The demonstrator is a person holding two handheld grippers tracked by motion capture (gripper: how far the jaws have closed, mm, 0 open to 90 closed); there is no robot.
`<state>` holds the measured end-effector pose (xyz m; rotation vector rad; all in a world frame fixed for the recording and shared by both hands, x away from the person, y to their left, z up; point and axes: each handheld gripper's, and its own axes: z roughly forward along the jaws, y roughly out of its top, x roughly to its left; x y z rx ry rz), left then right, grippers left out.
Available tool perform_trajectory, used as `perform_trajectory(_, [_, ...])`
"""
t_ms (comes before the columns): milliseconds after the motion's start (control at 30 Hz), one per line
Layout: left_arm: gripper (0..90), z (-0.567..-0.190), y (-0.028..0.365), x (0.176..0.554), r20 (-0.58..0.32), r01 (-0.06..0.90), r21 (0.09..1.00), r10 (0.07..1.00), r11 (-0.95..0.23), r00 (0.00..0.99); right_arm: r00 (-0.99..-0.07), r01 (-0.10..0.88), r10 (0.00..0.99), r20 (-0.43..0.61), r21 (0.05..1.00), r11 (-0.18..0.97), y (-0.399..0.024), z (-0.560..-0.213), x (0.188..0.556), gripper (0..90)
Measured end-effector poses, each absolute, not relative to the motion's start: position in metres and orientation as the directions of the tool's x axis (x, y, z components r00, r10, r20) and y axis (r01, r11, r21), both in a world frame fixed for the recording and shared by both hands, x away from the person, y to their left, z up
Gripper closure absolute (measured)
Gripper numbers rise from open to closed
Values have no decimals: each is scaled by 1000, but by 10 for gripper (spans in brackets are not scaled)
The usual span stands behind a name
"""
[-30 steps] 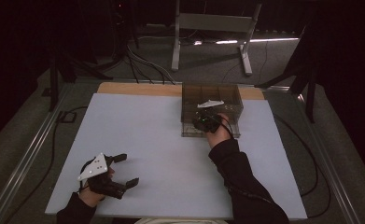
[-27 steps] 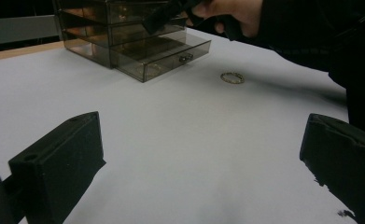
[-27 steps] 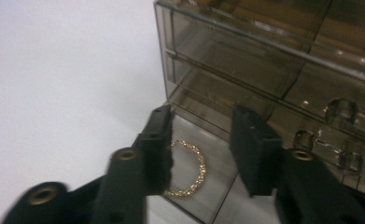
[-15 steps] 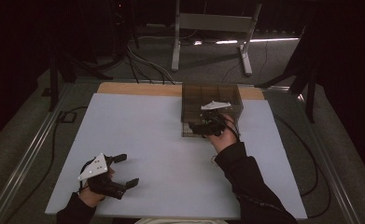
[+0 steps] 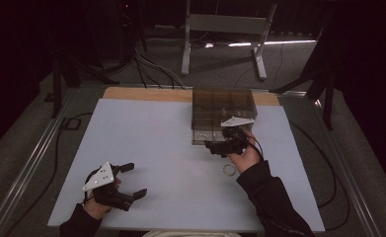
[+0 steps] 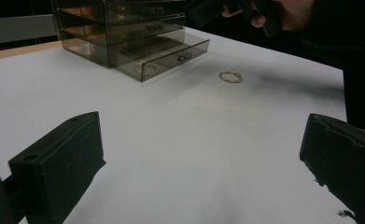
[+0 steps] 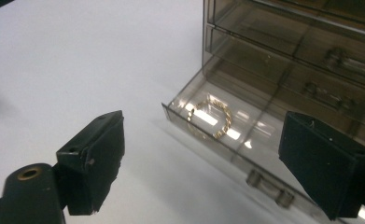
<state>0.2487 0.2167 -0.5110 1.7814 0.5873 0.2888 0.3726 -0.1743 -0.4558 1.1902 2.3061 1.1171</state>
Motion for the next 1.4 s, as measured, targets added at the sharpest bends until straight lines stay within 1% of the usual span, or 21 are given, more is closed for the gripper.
perform_trajectory(233, [5, -511, 217, 249, -103, 238, 951, 526, -196, 844, -587, 559, 805, 86, 762, 327, -191, -460, 353, 144])
perform_trajectory(533, [5, -511, 216, 249, -103, 238, 951, 525, -196, 845, -542, 599, 833, 114, 748, 287, -213, -478, 331, 146])
perform_trajectory(700, [6, -510, 216, 248, -104, 238, 951, 525, -195, 845, -514, 624, 848, 127, 733, 269, -221, -487, 319, 145])
perform_trajectory(900, [5, -510, 217, 248, -106, 239, 951, 524, -194, 845, -488, 655, 865, 117, 704, 274, -225, -498, 310, 131])
perform_trajectory(1033, [5, -510, 217, 248, -104, 239, 951, 525, -195, 845, -463, 674, 880, 107, 687, 271, -228, -505, 307, 208])
perform_trajectory(1067, [5, -510, 217, 248, -104, 238, 951, 525, -195, 845, -454, 675, 885, 100, 687, 269, -228, -507, 306, 254])
perform_trajectory(1133, [5, -510, 217, 248, -103, 238, 951, 524, -196, 845, -445, 678, 891, 95, 685, 266, -229, -510, 304, 304])
perform_trajectory(1167, [5, -510, 217, 248, -103, 238, 951, 524, -197, 845, -438, 681, 894, 93, 683, 262, -229, -511, 304, 345])
perform_trajectory(1233, [5, -511, 216, 248, -101, 237, 951, 524, -200, 846, -424, 689, 902, 85, 677, 260, -228, -513, 303, 394])
perform_trajectory(1300, [5, -510, 216, 248, -97, 236, 950, 524, -204, 846, -402, 702, 912, 79, 666, 252, -227, -515, 303, 470])
perform_trajectory(1333, [5, -510, 216, 248, -97, 235, 950, 524, -204, 846, -395, 706, 915, 77, 663, 249, -227, -516, 303, 492])
perform_trajectory(1367, [5, -510, 216, 248, -97, 235, 950, 524, -204, 846, -387, 712, 919, 74, 657, 247, -226, -518, 303, 527])
perform_trajectory(1400, [5, -510, 217, 248, -97, 235, 951, 525, -203, 846, -384, 718, 921, 68, 649, 251, -226, -518, 304, 584])
